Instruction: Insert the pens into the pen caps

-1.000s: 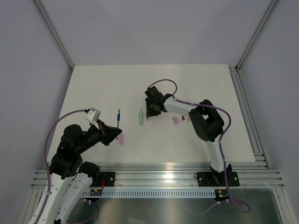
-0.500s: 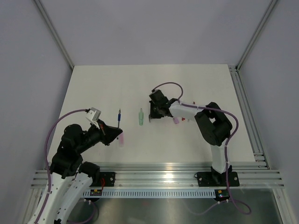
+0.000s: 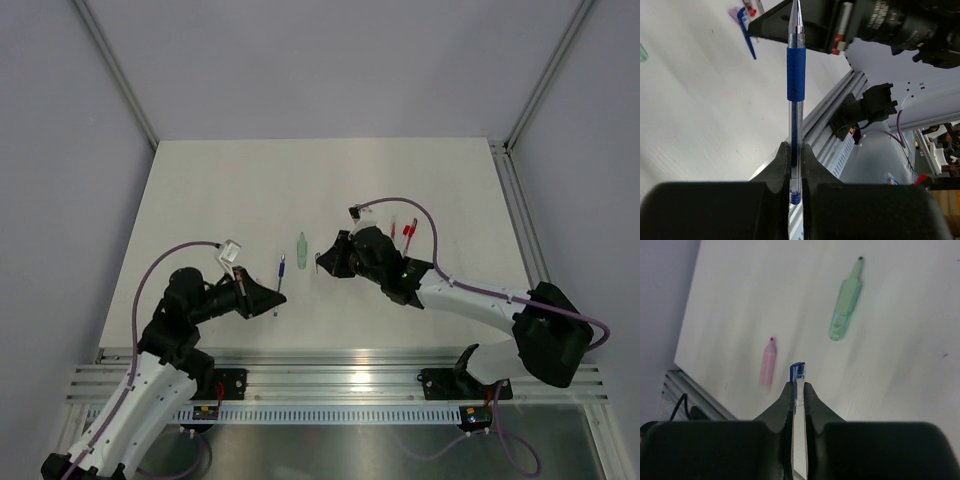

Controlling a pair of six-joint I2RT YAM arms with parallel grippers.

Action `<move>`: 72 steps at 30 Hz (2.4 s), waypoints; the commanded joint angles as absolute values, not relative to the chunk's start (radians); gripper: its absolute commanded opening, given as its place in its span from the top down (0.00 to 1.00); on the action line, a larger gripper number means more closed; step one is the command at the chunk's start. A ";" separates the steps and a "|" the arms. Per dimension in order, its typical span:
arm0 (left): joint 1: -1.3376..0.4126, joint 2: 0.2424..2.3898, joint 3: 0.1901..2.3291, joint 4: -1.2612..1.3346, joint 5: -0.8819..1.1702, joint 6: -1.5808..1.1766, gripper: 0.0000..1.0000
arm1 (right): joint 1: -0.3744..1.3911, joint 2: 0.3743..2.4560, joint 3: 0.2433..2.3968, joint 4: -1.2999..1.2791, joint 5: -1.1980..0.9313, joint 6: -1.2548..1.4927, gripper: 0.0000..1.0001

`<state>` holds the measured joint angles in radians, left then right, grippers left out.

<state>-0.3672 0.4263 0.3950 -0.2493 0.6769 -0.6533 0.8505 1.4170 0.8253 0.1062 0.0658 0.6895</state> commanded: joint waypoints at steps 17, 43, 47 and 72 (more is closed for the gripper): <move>-0.686 0.454 0.259 0.153 0.462 -0.804 1.00 | 1.088 1.149 0.695 0.523 0.400 0.723 1.00; -0.693 0.466 0.275 0.183 0.494 -0.785 1.00 | 1.123 1.196 0.741 0.525 0.380 0.703 1.00; -0.695 0.465 0.272 0.187 0.497 -0.787 1.00 | 1.123 1.200 0.747 0.526 0.379 0.701 1.00; -0.696 0.443 0.268 0.175 0.488 -0.793 1.00 | 1.121 1.173 0.726 0.534 0.380 0.698 1.00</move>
